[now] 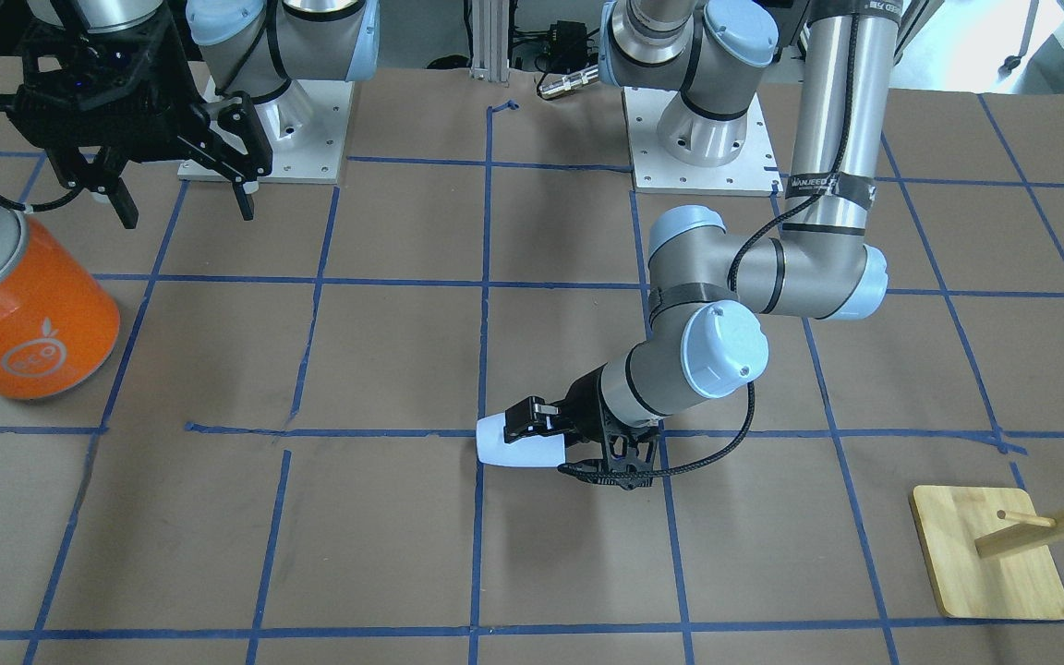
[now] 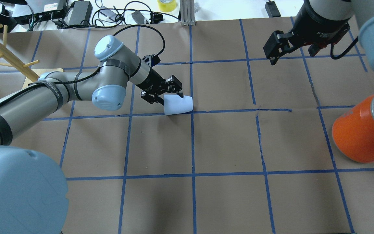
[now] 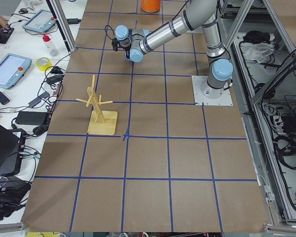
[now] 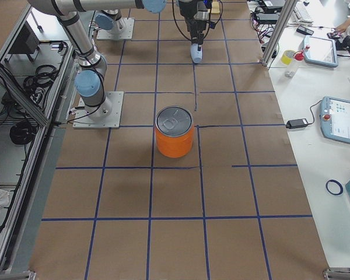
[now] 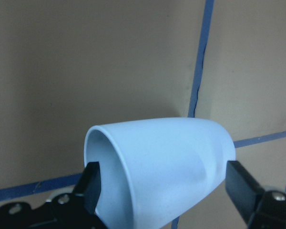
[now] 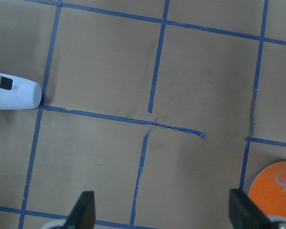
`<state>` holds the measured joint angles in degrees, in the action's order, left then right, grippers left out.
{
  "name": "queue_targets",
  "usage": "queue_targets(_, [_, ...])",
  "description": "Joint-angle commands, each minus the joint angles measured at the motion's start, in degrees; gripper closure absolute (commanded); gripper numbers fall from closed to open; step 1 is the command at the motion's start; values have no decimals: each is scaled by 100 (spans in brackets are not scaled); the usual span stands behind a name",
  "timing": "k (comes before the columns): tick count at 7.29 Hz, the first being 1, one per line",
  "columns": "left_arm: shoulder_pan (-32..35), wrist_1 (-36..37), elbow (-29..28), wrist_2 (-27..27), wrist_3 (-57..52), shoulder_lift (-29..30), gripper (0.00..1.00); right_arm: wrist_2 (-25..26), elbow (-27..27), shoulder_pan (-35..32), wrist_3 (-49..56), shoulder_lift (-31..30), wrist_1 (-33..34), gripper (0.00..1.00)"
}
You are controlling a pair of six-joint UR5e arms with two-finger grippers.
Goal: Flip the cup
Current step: 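Close the left gripper on the cup's closed bottom end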
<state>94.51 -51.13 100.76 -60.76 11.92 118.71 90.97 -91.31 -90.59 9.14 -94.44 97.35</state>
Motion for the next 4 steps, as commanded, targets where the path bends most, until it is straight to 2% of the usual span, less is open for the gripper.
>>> queue_targets(1, [-3, 7, -74, -6, 302, 3, 95, 0, -1, -3, 0, -12, -23, 0])
queue_targets(2, [-3, 7, -170, -6, 372, -6, 100, 0, -1, -3, 0, -13, -23, 0])
queue_targets(4, [-3, -2, -477, -103, 818, -67, 100, 0, -9, -3, 9, -13, -32, 0])
